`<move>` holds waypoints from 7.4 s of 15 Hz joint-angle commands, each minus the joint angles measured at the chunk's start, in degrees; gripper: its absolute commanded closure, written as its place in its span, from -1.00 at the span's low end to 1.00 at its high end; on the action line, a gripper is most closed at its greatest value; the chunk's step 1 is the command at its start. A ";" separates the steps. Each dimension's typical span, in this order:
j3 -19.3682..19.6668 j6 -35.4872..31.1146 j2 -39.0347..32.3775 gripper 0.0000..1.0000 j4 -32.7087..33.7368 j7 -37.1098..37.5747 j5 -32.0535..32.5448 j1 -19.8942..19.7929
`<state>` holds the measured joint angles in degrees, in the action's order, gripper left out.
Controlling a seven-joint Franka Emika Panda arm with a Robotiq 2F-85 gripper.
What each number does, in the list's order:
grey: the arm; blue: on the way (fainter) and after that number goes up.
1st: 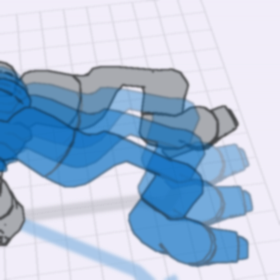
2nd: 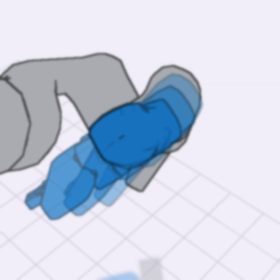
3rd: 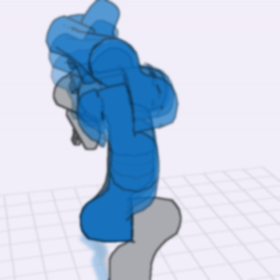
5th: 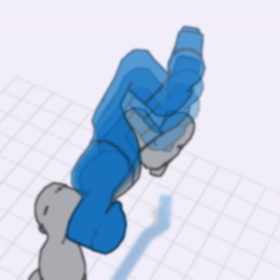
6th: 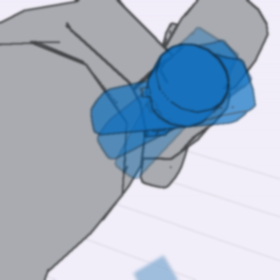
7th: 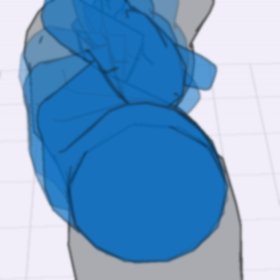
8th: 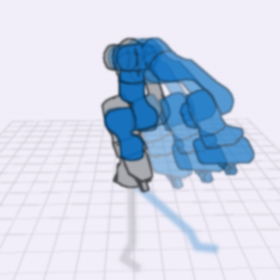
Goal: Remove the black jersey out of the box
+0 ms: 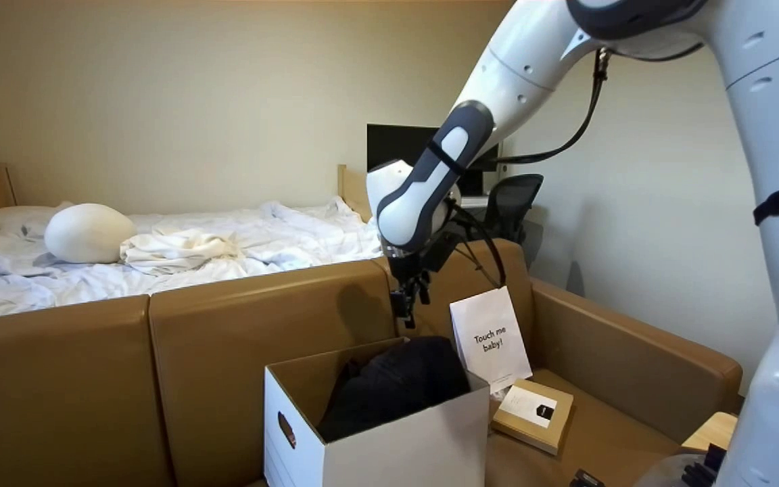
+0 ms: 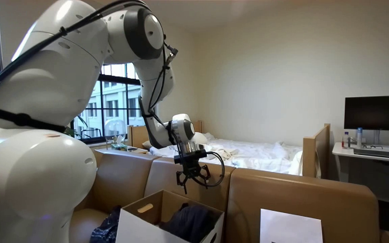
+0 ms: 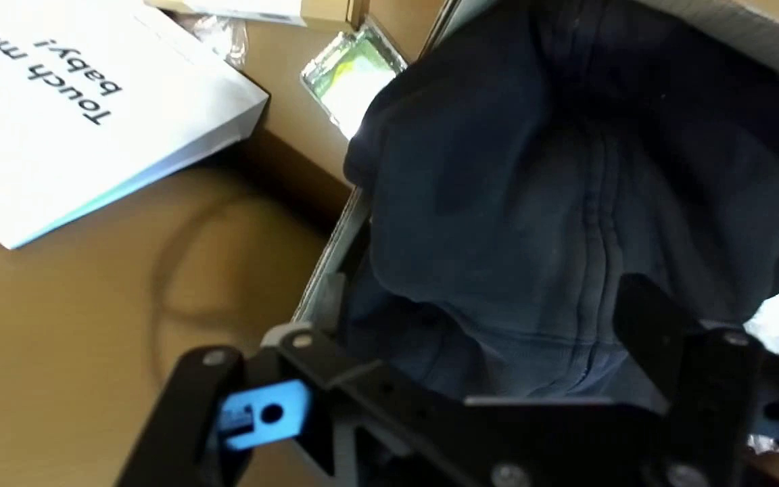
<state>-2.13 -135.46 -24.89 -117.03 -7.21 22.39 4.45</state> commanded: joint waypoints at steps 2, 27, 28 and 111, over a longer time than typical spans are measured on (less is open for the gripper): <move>-0.29 3.51 -10.74 -1.00 11.85 -9.06 0.03 -0.23; -5.16 3.13 -32.51 -0.47 26.36 -53.47 -1.82 -4.48; -5.16 3.28 -32.46 -0.33 26.02 -53.66 -1.98 -4.44; 25.37 62.55 35.58 1.00 36.99 16.60 -15.15 -21.08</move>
<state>22.04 -75.01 14.89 -86.96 8.21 13.18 -14.96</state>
